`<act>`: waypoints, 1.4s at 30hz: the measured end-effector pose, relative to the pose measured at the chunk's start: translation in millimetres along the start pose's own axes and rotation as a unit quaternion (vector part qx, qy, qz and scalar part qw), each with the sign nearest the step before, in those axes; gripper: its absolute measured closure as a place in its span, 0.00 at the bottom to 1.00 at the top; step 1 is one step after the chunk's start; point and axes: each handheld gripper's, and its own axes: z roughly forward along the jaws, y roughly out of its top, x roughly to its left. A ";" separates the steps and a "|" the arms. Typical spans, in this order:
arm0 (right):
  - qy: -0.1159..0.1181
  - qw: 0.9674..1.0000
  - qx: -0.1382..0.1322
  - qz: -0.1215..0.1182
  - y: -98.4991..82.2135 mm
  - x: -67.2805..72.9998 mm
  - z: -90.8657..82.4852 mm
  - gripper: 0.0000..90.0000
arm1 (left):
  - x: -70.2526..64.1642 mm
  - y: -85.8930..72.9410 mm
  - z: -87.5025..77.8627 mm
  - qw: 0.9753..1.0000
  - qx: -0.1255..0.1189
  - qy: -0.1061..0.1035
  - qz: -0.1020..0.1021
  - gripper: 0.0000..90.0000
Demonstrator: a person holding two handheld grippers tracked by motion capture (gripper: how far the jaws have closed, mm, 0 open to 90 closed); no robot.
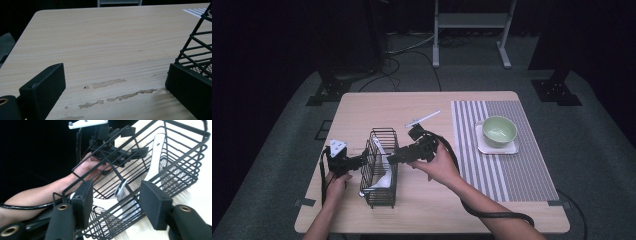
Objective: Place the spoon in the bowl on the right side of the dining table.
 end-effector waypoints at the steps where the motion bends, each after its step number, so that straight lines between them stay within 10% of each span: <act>1: -0.002 1.000 0.001 0.000 0.1 -0.4 0.3 0.53 | -0.1 0.0 0.1 1.000 0.000 0.000 0.000 0.02; 20: -0.006 1.000 0.001 -0.009 2.1 3.7 1.0 0.94 | 0.0 0.0 0.0 1.000 0.000 0.000 0.000 0.02; 42: 0.015 0.999 -0.031 0.000 4.5 13.9 -16.8 0.95 | 0.0 0.0 0.2 1.000 -0.001 0.000 0.000 0.02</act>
